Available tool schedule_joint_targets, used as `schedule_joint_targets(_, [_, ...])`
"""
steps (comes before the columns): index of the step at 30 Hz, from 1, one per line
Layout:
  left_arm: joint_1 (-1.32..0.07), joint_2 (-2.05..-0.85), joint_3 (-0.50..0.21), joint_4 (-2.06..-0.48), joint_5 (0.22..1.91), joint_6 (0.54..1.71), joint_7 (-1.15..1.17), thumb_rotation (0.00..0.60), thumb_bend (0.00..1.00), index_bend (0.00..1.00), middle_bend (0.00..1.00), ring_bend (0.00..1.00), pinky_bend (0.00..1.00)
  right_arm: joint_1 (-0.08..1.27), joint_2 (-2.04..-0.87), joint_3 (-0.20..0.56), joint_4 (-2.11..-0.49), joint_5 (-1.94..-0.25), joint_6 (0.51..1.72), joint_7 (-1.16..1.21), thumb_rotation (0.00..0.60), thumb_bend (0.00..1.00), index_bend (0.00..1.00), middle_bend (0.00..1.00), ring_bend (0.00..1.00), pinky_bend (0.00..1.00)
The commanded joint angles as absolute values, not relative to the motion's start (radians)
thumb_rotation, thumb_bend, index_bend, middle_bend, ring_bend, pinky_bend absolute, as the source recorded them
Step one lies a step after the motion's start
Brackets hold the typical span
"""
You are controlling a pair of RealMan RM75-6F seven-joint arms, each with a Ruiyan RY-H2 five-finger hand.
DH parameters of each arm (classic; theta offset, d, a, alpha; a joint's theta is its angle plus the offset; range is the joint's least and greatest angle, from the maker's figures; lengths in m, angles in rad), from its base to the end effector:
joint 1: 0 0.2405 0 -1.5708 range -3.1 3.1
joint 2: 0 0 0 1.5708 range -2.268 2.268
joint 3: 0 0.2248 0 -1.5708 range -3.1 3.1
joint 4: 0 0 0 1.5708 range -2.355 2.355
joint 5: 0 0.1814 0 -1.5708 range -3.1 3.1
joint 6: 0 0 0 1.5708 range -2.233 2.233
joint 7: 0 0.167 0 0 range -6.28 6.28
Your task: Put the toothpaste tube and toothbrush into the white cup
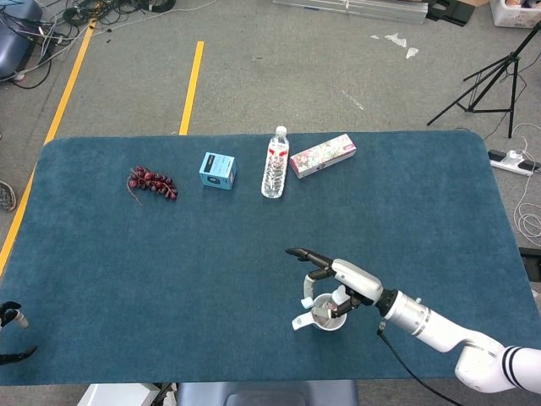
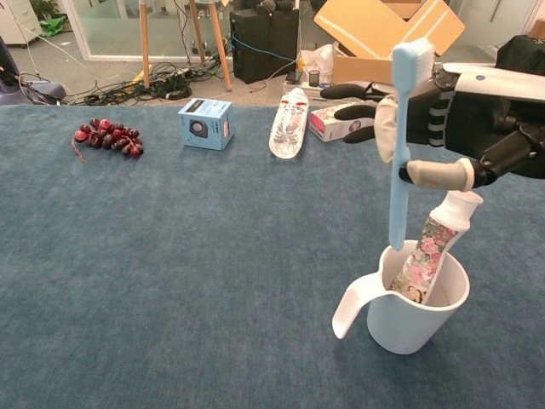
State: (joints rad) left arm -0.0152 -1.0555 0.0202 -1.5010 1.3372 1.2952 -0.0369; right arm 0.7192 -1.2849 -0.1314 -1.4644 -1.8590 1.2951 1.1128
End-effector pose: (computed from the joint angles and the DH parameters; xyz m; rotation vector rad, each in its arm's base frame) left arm -0.3511 0.1571 0.1800 -1.3300 -1.0876 -0.5156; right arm -0.1189 -0.2670 0.0593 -2.0123 1.7835 -1.6154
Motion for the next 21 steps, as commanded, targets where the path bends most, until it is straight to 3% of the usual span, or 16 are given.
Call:
schedule_joint_targets(1, [-0.015,-1.055,0.020,-1.501,1.337,1.296,-0.037,0.600,0.00,0.49,0.27,0.21,0.29,0.721,-1.281,-0.137,-1.464,-1.859,1.291,1.112,0.600,0.27,0.65,0.04,0.00,0.11])
schedule_joint_targets(21, [-0.016,-1.058,0.020,-1.502,1.335,1.294,-0.027,0.600,0.00,0.49,0.27,0.21,0.29,0.729,-1.243,-0.186,-1.459,-1.883,1.290,1.148,0.600,0.27,0.65,0.04,0.00,0.10])
